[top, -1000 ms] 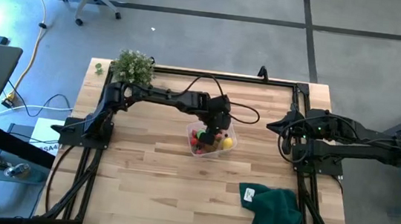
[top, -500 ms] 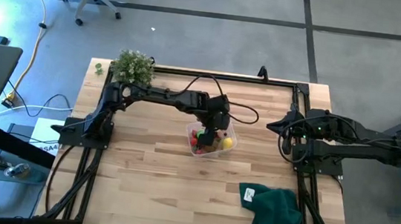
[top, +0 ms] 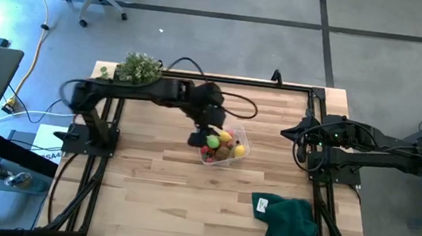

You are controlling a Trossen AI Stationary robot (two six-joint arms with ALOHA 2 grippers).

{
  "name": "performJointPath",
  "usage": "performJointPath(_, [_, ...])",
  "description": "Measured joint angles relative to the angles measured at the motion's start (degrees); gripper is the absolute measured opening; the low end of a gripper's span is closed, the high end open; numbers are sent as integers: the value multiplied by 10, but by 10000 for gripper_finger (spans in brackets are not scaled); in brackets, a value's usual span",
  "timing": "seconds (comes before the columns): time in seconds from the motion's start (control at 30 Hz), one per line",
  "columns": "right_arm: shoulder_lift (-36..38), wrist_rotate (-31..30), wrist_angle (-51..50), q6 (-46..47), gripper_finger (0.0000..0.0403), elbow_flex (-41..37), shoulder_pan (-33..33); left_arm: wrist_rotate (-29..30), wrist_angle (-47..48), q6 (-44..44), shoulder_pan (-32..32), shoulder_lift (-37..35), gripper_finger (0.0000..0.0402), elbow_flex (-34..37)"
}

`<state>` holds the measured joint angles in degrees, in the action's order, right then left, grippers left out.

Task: Pick and placing Produce into tupperware
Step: Return to Home Position

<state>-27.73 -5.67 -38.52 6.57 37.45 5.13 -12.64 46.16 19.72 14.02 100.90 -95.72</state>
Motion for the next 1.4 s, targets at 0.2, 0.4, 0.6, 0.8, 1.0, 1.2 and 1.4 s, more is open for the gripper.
performJointPath(0.2, [0,0,0,0,19,0,0,106,28,15,-18,-87,64,0])
performJointPath(0.4, [0,-1,0,0,19,0,0,166,55,15,-17,-171,9,11])
performJointPath(0.6, [0,-1,0,-1,19,0,0,173,22,5,-17,-261,15,103])
performJointPath(0.8, [0,-1,0,-1,19,0,0,133,-109,-32,-18,-360,4,255])
performJointPath(1.0, [0,0,0,0,19,0,0,107,-213,-56,-26,-445,6,375])
performJointPath(1.2, [0,-1,0,0,19,0,0,121,-230,-85,-24,-520,1,447])
performJointPath(1.4, [0,1,0,0,19,0,0,137,-237,-99,-24,-609,1,501])
